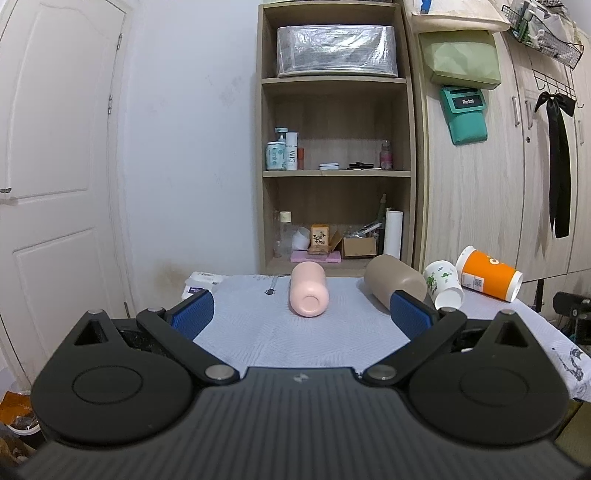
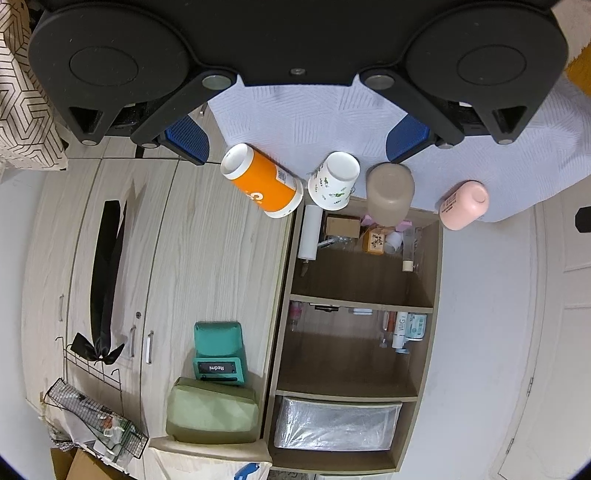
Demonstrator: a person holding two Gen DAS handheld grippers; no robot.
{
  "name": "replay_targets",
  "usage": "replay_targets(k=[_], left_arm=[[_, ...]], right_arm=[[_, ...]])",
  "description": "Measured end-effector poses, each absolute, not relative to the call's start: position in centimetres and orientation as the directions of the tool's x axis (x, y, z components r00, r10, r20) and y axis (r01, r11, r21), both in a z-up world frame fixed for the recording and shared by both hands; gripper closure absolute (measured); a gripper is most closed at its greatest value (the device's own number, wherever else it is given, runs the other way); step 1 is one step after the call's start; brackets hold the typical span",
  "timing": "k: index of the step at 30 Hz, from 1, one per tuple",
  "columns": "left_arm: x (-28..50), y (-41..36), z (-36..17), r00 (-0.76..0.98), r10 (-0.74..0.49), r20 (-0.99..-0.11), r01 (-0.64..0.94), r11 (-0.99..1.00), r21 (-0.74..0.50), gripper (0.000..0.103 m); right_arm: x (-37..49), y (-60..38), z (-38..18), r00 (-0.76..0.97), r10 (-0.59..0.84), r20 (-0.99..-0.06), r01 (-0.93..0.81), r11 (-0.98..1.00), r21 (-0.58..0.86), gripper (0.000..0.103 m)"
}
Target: Flip cup upright
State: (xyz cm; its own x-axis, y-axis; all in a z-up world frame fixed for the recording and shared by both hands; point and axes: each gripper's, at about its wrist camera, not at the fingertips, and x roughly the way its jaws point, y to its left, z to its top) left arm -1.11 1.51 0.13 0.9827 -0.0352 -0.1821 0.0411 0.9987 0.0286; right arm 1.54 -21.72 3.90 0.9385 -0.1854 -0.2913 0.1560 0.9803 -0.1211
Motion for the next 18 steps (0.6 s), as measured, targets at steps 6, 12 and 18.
replay_targets(k=[6,12,18], left_arm=[[-0.8,0.5,0.2,0.98,-0.055,-0.192,0.063,0.997,0.036,0.0],[0.4,-0.7,0.6,0.973,-0.053,-0.223,0.054,0.999,-0.001,0.0],[3.7,-4.2,1.0,0.942,-0.139,-0.306,0.139,0.99,-0.024,0.0]], right_arm=[[1.6,-22.0,3.8,0.937,-0.182,-0.299,0.152,0.981,-0.122,0.0],[2.0,-22.8,3.4,0.931,-0.179,-0.317,0.155,0.983,-0.101,0.0],[2.7,-25.0,3.6,0.934,-0.14,-0.33,0.117,0.989,-0.089,0.0]])
